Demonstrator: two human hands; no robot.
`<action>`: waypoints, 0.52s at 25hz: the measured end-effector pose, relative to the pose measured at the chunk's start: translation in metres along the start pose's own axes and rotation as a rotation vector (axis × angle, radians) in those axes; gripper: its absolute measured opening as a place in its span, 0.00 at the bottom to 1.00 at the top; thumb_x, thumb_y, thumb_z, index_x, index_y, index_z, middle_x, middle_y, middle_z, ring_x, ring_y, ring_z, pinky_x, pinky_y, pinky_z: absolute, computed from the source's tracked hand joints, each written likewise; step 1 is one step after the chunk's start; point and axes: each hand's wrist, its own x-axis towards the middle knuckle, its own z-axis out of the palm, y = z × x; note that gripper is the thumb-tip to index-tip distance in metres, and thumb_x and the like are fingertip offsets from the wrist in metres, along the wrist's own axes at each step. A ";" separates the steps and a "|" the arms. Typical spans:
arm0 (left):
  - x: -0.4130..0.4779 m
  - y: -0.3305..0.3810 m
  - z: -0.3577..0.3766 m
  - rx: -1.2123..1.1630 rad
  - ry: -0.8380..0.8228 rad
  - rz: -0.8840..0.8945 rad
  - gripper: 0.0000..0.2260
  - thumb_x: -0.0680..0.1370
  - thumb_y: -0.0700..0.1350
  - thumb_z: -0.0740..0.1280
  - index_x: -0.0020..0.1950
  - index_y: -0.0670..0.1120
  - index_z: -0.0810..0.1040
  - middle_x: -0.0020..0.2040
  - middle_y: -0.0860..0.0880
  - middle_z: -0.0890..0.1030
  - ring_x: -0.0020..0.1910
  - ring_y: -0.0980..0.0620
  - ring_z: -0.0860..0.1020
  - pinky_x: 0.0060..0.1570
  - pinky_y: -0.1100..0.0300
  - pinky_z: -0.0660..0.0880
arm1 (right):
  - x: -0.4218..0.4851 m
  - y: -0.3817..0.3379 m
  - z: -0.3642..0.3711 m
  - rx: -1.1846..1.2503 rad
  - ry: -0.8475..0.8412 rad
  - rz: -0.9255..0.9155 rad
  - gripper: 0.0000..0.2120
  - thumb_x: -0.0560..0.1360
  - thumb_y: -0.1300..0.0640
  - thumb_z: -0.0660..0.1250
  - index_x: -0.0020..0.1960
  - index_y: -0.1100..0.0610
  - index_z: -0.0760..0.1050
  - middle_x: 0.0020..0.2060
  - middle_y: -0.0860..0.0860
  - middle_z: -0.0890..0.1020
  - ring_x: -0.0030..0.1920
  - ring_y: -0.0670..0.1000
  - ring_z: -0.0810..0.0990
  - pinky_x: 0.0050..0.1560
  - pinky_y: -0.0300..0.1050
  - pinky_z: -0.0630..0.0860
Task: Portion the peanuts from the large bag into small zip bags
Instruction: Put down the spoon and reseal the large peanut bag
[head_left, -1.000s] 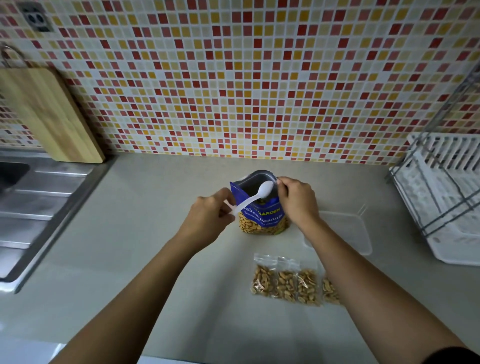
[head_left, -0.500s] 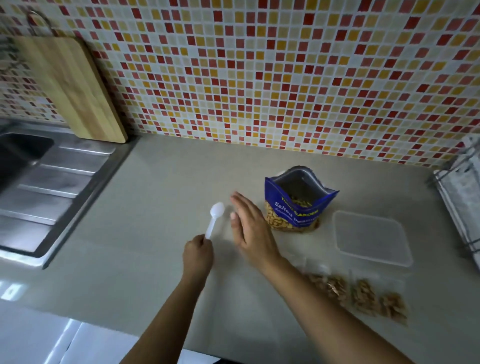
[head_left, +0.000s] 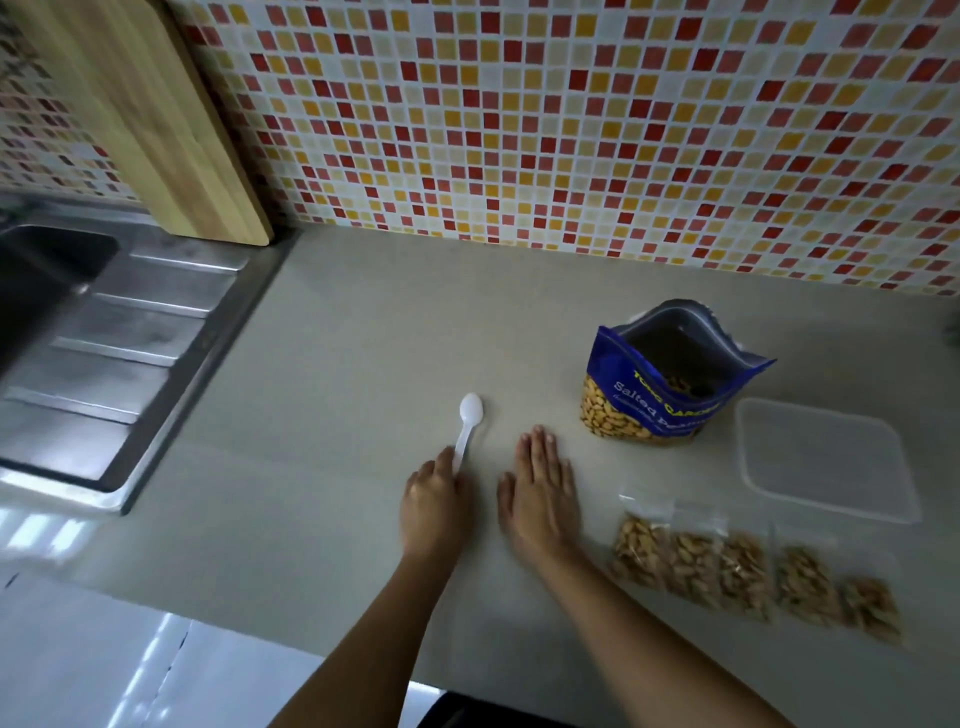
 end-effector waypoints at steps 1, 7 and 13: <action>-0.001 -0.001 0.000 -0.026 0.011 0.011 0.11 0.76 0.40 0.60 0.57 0.40 0.75 0.47 0.40 0.80 0.48 0.39 0.77 0.44 0.52 0.71 | -0.002 -0.001 0.001 -0.009 -0.002 0.013 0.28 0.72 0.49 0.52 0.66 0.62 0.72 0.66 0.59 0.74 0.67 0.56 0.73 0.65 0.52 0.69; -0.001 -0.001 0.005 -0.027 0.050 0.026 0.07 0.76 0.40 0.63 0.46 0.37 0.77 0.43 0.38 0.78 0.44 0.38 0.75 0.41 0.51 0.70 | -0.004 -0.002 0.001 -0.045 -0.012 0.026 0.28 0.74 0.49 0.51 0.68 0.62 0.69 0.68 0.58 0.72 0.68 0.55 0.71 0.67 0.50 0.57; -0.004 -0.001 0.012 -0.041 0.095 0.052 0.07 0.74 0.39 0.65 0.42 0.35 0.78 0.41 0.36 0.79 0.42 0.36 0.76 0.41 0.50 0.72 | -0.002 -0.001 0.002 -0.085 -0.029 0.028 0.28 0.73 0.48 0.51 0.68 0.62 0.70 0.67 0.58 0.73 0.68 0.55 0.72 0.67 0.50 0.59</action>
